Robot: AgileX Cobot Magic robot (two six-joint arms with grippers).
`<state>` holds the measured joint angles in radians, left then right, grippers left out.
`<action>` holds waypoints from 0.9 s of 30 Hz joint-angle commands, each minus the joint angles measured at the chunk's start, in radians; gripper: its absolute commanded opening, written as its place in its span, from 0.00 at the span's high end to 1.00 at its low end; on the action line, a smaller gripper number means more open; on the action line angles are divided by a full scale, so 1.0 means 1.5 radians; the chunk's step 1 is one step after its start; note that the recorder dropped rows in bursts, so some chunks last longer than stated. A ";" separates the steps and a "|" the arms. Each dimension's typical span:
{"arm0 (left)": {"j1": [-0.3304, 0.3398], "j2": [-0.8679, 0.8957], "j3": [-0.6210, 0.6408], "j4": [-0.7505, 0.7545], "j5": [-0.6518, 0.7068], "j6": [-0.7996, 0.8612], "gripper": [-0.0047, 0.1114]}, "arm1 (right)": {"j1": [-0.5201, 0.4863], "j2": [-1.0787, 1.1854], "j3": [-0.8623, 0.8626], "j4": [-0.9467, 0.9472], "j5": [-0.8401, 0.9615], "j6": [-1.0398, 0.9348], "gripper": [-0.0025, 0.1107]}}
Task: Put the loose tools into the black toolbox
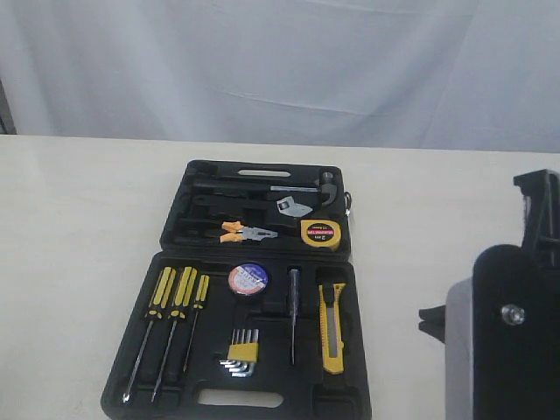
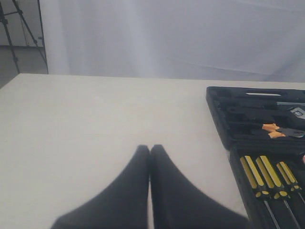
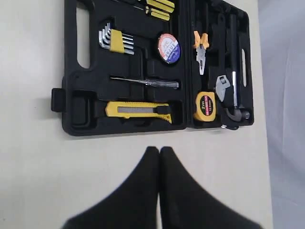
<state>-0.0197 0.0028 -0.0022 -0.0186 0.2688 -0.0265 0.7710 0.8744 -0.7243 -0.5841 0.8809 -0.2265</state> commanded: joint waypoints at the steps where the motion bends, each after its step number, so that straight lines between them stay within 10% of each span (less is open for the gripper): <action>1: -0.001 -0.002 0.001 -0.002 0.000 0.000 0.96 | 0.001 0.041 0.015 0.005 -0.022 0.017 0.98; 27: -0.001 -0.002 0.001 -0.002 0.000 0.000 0.96 | 0.176 0.307 -0.052 -0.133 -0.118 0.227 0.98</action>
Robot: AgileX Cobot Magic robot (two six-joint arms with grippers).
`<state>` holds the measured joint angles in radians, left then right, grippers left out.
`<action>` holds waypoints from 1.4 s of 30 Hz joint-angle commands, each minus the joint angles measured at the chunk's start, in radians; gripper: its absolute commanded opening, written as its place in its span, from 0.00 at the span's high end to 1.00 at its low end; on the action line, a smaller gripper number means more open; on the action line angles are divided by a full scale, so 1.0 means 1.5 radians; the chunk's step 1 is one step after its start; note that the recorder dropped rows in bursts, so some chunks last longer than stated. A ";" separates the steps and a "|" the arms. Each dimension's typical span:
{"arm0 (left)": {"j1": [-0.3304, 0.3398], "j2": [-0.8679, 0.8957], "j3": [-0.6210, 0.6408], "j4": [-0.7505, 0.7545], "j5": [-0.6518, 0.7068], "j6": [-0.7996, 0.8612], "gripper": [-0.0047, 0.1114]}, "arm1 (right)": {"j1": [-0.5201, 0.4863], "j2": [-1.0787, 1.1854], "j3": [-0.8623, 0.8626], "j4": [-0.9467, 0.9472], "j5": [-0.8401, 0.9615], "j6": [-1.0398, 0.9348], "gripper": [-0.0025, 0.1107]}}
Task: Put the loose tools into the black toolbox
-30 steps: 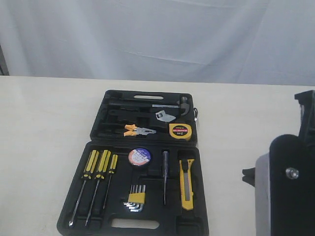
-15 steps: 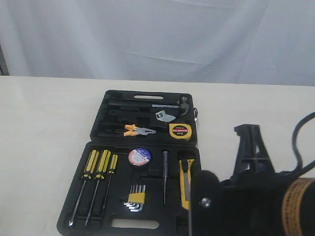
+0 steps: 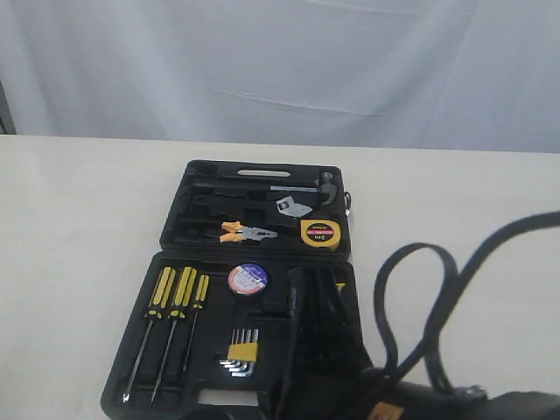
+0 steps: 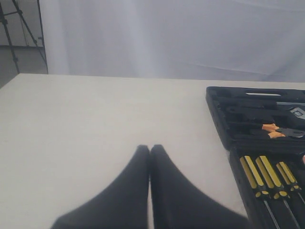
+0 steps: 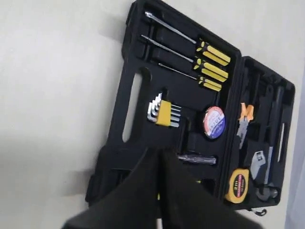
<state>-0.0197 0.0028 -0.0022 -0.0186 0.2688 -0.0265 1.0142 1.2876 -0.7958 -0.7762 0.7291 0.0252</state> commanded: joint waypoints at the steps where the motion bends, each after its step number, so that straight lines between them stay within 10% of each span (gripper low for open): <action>1: -0.001 -0.002 0.001 -0.002 0.000 0.000 0.96 | 0.021 0.038 -0.004 -0.005 -0.022 0.074 0.98; 37: -0.001 -0.002 0.001 -0.002 0.000 0.000 0.96 | 0.071 0.061 -0.004 0.101 0.004 0.098 0.98; 42: -0.001 -0.002 0.001 -0.002 0.000 0.000 0.96 | 0.069 0.088 -0.004 0.016 -0.012 0.318 0.98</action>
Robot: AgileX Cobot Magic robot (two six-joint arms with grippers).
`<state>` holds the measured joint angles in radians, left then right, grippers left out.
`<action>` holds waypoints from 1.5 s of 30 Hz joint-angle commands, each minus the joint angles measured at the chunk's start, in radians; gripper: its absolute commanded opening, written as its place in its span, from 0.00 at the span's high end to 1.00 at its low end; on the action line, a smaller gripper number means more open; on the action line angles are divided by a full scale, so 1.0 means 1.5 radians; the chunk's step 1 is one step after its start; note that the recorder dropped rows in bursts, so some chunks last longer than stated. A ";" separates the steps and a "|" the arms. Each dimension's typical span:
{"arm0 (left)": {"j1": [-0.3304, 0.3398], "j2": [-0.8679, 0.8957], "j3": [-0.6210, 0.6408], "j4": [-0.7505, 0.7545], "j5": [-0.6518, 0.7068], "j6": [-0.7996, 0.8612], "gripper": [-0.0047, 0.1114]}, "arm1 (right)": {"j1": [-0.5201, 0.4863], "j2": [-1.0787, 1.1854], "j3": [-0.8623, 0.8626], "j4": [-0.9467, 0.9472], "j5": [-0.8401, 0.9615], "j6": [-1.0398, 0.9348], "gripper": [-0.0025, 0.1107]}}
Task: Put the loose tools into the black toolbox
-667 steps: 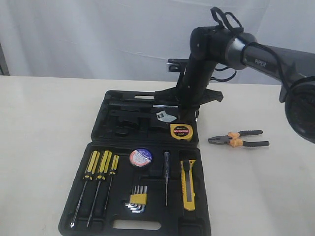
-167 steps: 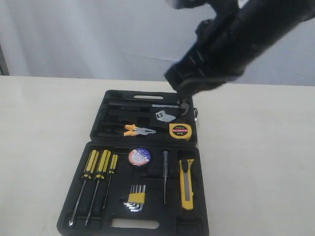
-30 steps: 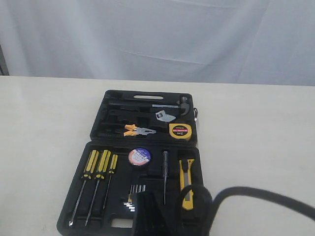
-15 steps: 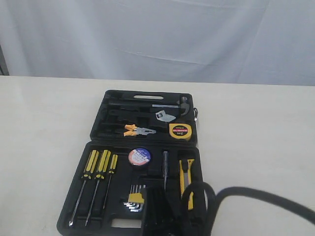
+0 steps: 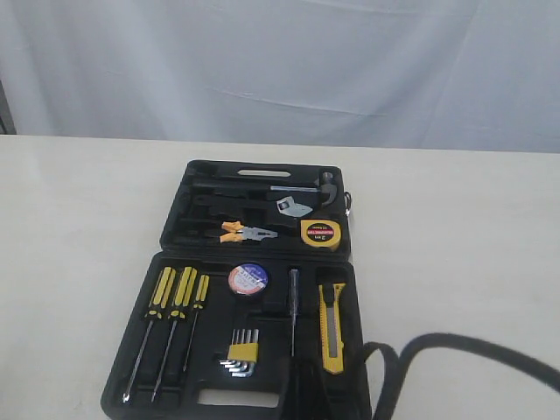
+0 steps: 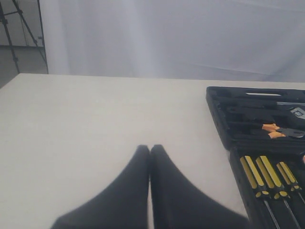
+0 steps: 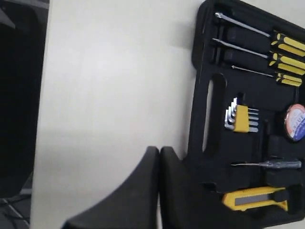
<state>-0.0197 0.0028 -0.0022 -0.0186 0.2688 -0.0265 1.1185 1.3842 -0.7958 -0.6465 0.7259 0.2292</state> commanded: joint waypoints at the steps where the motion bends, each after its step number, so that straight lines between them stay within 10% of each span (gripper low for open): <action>1: -0.001 -0.002 0.001 -0.002 0.000 0.000 0.96 | 0.000 0.038 -0.004 -0.115 -0.003 0.235 0.98; 16: -0.001 -0.002 0.001 -0.002 0.000 0.000 0.96 | 0.000 0.208 -0.005 -0.354 -0.019 0.461 0.98; 30: -0.001 -0.002 0.001 -0.002 0.000 0.000 0.96 | -0.041 0.251 -0.052 -0.333 -0.062 0.465 0.97; 37: -0.001 -0.002 0.001 -0.002 0.000 0.000 0.96 | -0.047 0.253 -0.051 -0.335 -0.056 0.461 0.48; 42: -0.001 -0.002 0.001 -0.002 0.000 0.000 0.96 | -0.062 0.293 -0.051 -0.352 -0.035 0.461 0.46; 43: -0.001 -0.002 0.001 -0.002 0.000 0.000 0.96 | -0.225 0.040 -0.292 0.159 0.072 -0.353 0.98; 45: -0.001 -0.002 0.001 -0.002 0.000 0.000 0.96 | -0.274 0.060 -0.292 0.193 0.030 -0.404 0.98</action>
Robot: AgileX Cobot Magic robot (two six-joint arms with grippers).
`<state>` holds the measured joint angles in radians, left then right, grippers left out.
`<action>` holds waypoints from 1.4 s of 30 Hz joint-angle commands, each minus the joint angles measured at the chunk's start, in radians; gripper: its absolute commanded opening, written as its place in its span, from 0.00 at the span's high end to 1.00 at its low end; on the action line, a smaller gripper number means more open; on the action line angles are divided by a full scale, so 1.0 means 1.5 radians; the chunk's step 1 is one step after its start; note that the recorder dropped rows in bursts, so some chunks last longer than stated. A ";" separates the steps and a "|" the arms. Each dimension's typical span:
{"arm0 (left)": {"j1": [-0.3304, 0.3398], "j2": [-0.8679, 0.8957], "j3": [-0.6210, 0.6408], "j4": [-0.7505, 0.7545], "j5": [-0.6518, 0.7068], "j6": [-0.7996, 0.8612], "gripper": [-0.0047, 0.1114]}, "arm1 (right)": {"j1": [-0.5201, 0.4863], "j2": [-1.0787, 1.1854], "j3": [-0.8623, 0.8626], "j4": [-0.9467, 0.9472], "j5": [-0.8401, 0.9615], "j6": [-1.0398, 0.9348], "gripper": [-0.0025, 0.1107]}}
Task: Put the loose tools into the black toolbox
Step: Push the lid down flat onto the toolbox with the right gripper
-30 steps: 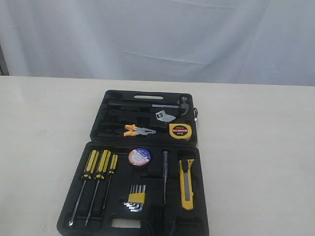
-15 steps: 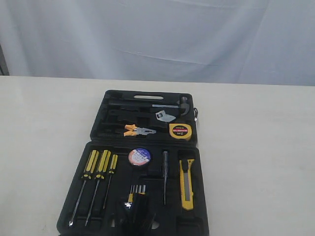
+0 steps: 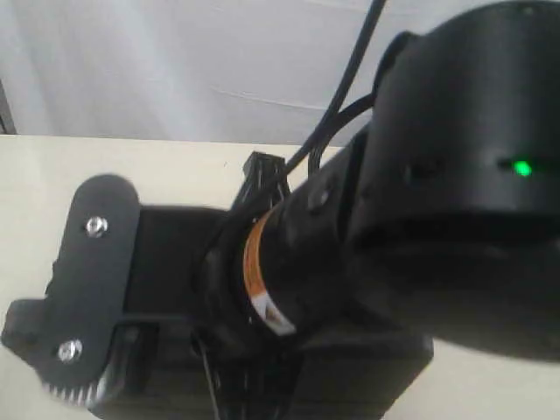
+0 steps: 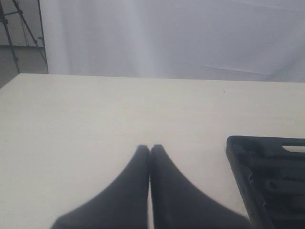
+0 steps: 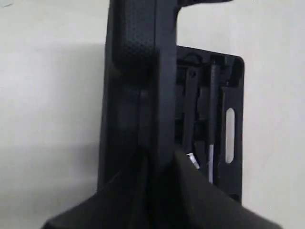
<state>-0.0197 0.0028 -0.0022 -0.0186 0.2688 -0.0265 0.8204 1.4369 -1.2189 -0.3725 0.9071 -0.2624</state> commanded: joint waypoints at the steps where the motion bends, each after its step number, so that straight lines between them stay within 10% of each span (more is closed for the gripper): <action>1: -0.001 -0.002 0.001 -0.002 0.000 0.000 0.96 | -0.101 0.037 -0.010 0.035 -0.109 -0.114 0.98; 9: -0.001 -0.002 0.001 -0.002 0.000 0.000 0.96 | -0.292 0.158 -0.111 0.383 -0.112 -0.358 0.98; 23: -0.001 -0.002 0.001 -0.002 0.000 0.000 0.96 | -0.435 0.429 -0.173 0.391 -0.222 -0.391 0.98; 32: -0.001 -0.002 0.001 -0.002 0.000 0.000 0.96 | -0.435 0.440 -0.181 0.382 -0.218 -0.381 0.45; 42: -0.001 -0.002 0.001 -0.002 0.000 -0.002 0.96 | -0.435 0.440 -0.259 0.382 -0.133 -0.319 0.44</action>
<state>-0.0197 0.0028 -0.0022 -0.0186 0.2688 -0.0265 0.1716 2.0997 -1.5693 0.2009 0.6553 -0.7773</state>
